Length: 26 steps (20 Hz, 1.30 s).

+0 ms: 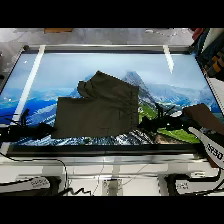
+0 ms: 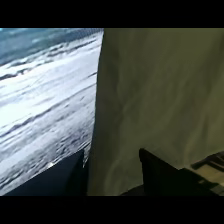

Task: Fold the clothes and pants, and hang the long-sleeved shirts on hangers.

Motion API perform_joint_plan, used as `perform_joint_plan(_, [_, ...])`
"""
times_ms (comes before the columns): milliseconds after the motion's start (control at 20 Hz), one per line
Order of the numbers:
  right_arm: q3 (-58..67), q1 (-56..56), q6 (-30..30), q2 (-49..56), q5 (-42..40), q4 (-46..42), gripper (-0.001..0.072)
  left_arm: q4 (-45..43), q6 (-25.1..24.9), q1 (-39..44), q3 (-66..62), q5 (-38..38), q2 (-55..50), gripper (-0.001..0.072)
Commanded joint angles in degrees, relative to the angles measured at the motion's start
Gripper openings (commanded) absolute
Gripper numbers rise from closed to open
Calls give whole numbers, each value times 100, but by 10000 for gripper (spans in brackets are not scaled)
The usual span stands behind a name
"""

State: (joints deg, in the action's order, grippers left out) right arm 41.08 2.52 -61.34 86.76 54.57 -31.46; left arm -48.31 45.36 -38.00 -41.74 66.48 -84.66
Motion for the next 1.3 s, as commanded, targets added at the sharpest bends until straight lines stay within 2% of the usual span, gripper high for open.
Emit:
perform_joint_plan(0, [7,-7,22,-4,-2,11,17,186,-243,125,9,-66,-177,276])
perform_joint_plan(100, [7,-7,195,-4,-2,11,17,190,-243,275,7,-70,-177,260])
perform_joint_plan(150, [17,-7,280,-4,4,4,17,190,-238,356,7,-66,-175,212])
perform_joint_plan(200, [55,-7,334,-4,50,-44,17,190,-238,452,7,-2,-175,93])
perform_joint_plan(250, [127,-7,417,-7,144,-61,17,188,-240,551,7,114,-173,10])
perform_joint_plan(400, [487,-7,555,-83,610,-133,16,223,-306,726,-90,702,-149,4])
perform_joint_plan(550, [901,-7,544,-570,933,-466,15,457,-341,726,-616,1696,39,1])
perform_joint_plan(700, [1239,-7,422,-1447,1080,-656,15,1204,-323,719,-1117,1891,822,1])
perform_joint_plan(850, [1644,-7,258,-2535,1224,-645,15,2186,-323,708,-1578,1565,2055,1])
perform_joint_plan(1000, [2277,-7,7,-3582,1235,-640,15,3351,-323,531,-1921,879,3324,1])
perform_joint_plan(1150, [3112,-7,-225,-4378,1211,-605,15,4306,-348,341,-2000,-496,4612,2])
perform_joint_plan(1250, [3696,-7,-398,-4778,1150,-507,16,4212,-365,313,-2000,-1718,5464,2])
